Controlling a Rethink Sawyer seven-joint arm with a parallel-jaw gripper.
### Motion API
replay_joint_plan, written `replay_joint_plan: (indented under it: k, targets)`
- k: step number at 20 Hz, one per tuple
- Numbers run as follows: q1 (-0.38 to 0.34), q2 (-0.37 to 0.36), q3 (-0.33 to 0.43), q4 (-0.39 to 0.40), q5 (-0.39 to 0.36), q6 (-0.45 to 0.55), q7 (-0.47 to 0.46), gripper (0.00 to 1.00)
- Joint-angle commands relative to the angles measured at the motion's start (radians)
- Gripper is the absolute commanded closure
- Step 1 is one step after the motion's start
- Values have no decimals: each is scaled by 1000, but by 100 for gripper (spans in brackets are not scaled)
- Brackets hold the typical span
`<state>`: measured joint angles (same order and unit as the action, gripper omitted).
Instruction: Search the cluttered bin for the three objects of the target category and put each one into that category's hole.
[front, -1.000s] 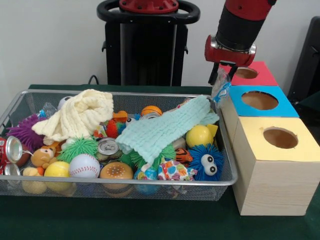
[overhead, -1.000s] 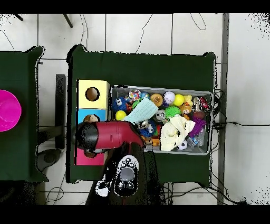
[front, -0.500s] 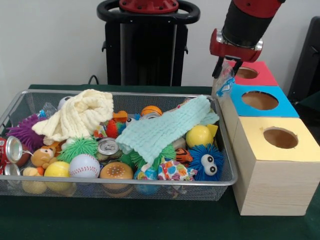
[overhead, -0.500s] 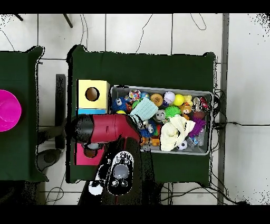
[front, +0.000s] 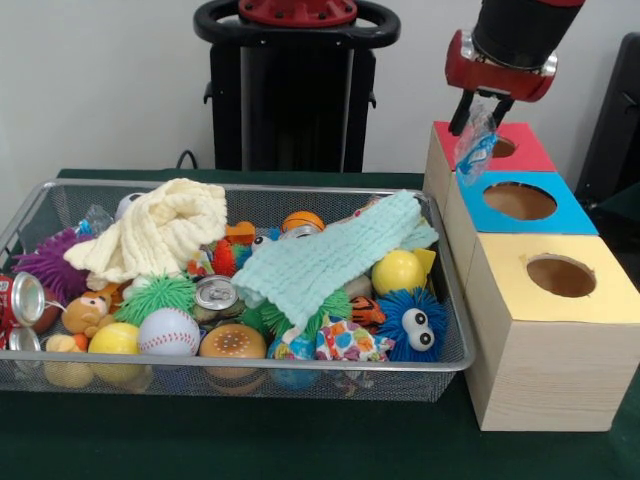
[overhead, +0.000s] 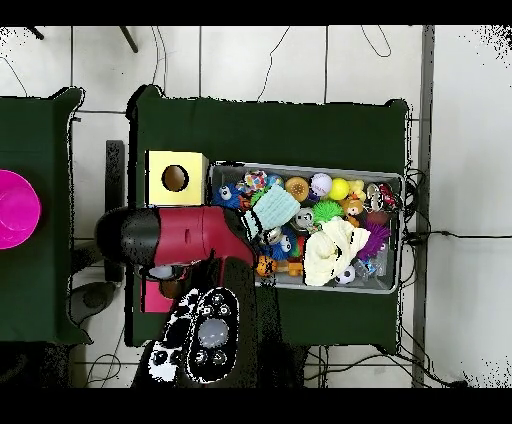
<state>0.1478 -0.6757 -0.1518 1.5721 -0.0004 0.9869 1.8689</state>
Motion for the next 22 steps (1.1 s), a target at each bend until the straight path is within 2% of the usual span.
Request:
replay_joint_plan:
  k: [1, 6, 11, 13, 22]
  targets:
    - [-3, 42, 13, -36, 45, 54, 250, 100]
    - [-11, 98, 40, -24, 72, 3, 248, 100]
    - [0, 161, 58, -55, 108, -21, 269, 100]
    - [9, 167, 54, -59, 120, 2, 275, 100]
    - [13, 152, 95, -4, 219, -28, 244, 100]
